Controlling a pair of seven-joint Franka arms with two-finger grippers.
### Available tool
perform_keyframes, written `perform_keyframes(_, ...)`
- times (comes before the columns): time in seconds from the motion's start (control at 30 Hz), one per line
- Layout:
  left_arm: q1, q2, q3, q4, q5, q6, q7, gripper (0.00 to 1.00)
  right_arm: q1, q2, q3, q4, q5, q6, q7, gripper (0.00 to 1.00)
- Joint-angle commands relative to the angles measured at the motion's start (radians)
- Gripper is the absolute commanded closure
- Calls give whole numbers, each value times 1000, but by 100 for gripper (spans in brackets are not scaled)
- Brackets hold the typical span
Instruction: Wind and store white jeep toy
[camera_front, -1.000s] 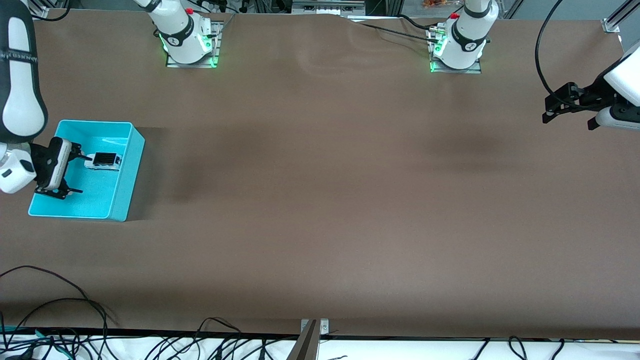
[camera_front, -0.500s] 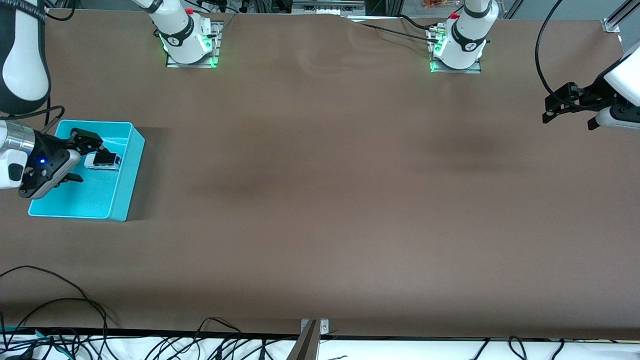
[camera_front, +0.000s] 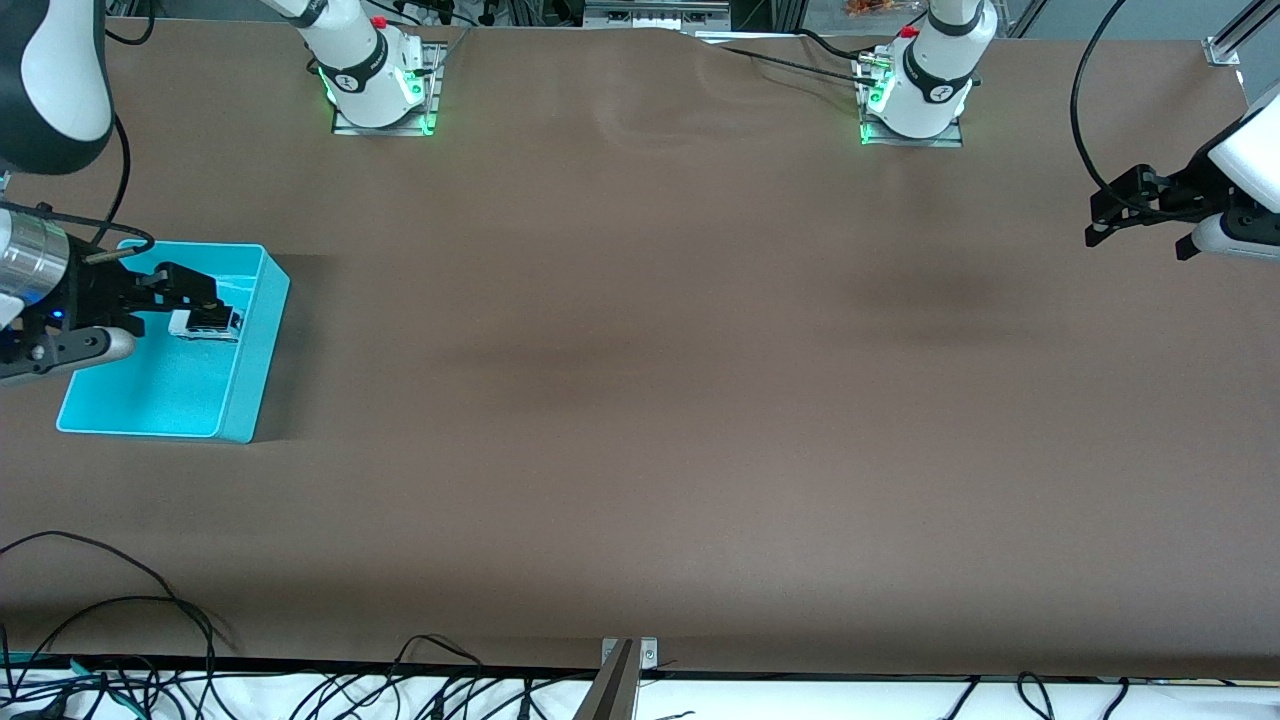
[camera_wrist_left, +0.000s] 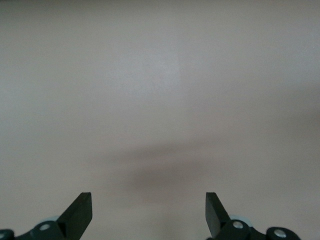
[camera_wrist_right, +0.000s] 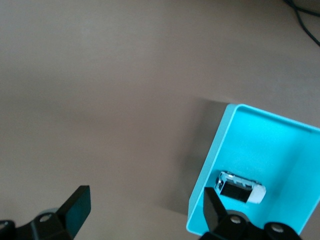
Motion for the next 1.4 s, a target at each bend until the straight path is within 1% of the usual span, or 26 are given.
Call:
perform_keyframes(0.0,2,10,-4,24,20,-18,0,0,16,19,-3,98,-33,-61,99,0)
perform_keyframes(0.37,2,10,-4,24,20,-18,0,0,16,12,-4,118,-48,-51,103,0)
perform_keyframes(0.47,2,10,-4,24,20,-18,2,0,16,6,-4,116,-44,-61,108,0)
perform_keyframes(0.53,2,10,-4,24,20,-18,0,0,4,-17,8,92,-45,-57,105,0)
perform_keyframes(0.6,2,10,-4,24,20,-18,0,0,-36,-46,69,60,-50,-54,105,0)
perform_keyframes(0.7,2,10,-4,24,20,-18,0,0,-154,-81,178,17,-51,-52,105,0)
perform_keyframes(0.77,2,10,-4,24,20,-18,2,0,-205,-109,236,-18,-62,-49,105,0)
perform_keyframes(0.87,2,10,-4,24,20,-18,2,0,-262,-152,290,-74,-91,-28,106,0)
perform_keyframes(1.0,2,10,-4,24,20,-18,2,0,-329,-217,359,-169,-94,20,108,0)
perform_keyframes(1.1,2,10,-4,22,20,-18,2,0,-355,-231,382,-192,-94,26,108,0)
perform_keyframes(1.37,2,10,-4,24,20,-18,2,0,-348,-222,382,-180,-94,29,106,0)
